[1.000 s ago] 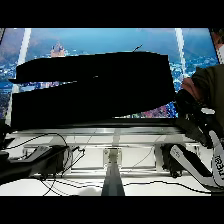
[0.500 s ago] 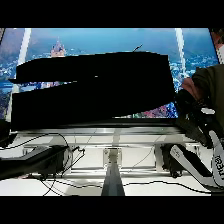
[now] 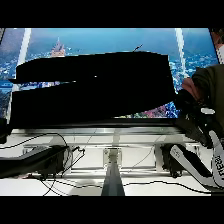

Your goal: Fold the clothes and pants, and hang the long-sleeved shirts on hangers.

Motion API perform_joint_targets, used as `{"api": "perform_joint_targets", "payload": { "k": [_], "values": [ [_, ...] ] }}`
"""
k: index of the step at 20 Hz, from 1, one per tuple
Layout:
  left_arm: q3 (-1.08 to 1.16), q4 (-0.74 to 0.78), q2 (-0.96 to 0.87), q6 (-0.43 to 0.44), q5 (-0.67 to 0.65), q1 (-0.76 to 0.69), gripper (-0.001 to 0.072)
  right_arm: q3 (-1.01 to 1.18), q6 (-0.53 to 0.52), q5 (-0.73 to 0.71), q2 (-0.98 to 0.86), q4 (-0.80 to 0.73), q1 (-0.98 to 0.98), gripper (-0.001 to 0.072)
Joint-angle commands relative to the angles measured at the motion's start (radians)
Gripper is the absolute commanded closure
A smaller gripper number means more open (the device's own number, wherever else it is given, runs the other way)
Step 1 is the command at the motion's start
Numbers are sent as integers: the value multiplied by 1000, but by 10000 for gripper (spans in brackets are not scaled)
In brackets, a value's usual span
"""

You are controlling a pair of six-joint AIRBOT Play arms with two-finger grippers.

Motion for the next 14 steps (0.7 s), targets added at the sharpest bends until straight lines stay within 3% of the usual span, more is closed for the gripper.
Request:
{"api": "perform_joint_targets", "payload": {
  "k": [1, 4, 8, 14],
  "values": [
    [52, -119, 0, 84, -55, -35, 696, 12, -57, 71, 3, -36, -1, 695],
    [137, -119, 0, 83, -122, -70, 696, 21, -18, 177, 61, -158, -1, 696],
    [187, -116, 45, 94, -151, -69, 696, 21, 245, 255, 262, -448, -1, 696],
    [187, -116, 80, 132, -159, -70, 696, 25, 516, 468, 650, -744, -2, 696]
  ]
}}
